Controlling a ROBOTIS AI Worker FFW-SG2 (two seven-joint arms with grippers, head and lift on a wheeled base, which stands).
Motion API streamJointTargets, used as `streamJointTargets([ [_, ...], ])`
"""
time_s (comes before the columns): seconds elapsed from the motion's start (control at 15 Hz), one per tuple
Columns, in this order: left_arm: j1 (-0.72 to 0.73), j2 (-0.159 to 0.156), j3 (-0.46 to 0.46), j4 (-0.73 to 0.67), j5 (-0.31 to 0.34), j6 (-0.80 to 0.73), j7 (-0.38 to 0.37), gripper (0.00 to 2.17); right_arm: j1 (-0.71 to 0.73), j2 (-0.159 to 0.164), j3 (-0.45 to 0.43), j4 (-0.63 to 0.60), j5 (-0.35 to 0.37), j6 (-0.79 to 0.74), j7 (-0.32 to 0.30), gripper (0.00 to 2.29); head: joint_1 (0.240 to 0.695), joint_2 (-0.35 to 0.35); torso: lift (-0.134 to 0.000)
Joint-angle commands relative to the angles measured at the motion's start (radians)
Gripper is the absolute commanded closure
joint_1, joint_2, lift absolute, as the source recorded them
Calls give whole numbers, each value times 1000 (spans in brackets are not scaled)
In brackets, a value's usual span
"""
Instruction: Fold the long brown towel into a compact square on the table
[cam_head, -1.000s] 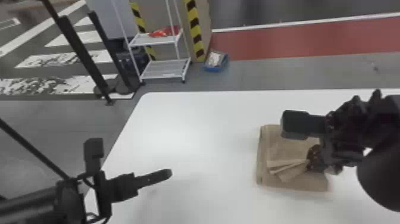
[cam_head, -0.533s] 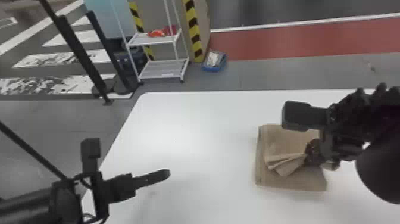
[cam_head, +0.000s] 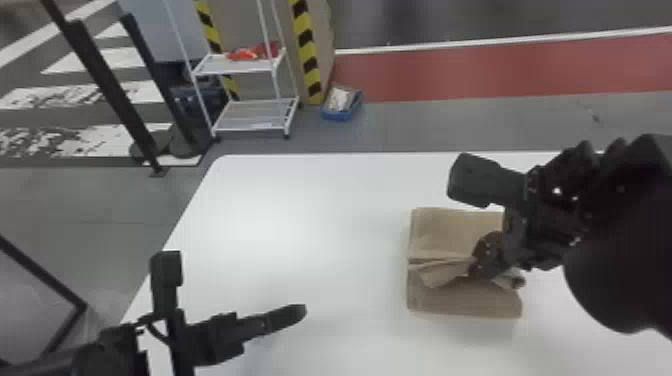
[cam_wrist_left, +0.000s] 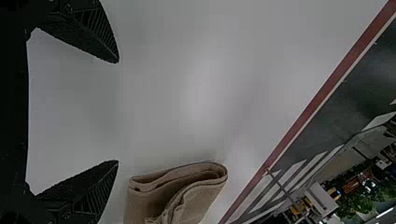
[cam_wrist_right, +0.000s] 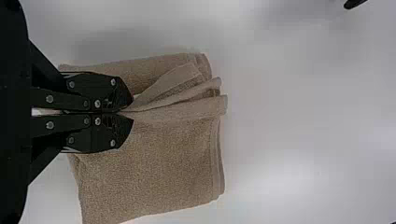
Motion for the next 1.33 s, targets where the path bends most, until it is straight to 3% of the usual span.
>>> streamJointTargets([
  [0.0,5,-3,-10,2,-2,-6,0,134,16,6,3,-27,0,20,3,1119,695,207,-124],
  [0.93,19,-3,-3,-13,-3,-18,-2,134,86,-2,6,-37,40,14,3,1102,695,224,-124],
  [1.0,21,-3,-4,-13,-2,-18,-2,134,92,-2,7,-37,40,17,3,1021,695,223,-124],
  [1.13,19,-3,-7,-13,-3,-21,-3,134,103,-2,0,-47,34,36,3,424,695,222,-124],
  [1.27,19,-3,-4,-16,-3,-21,-3,134,117,-4,-34,-79,3,63,3,242,695,221,-124],
])
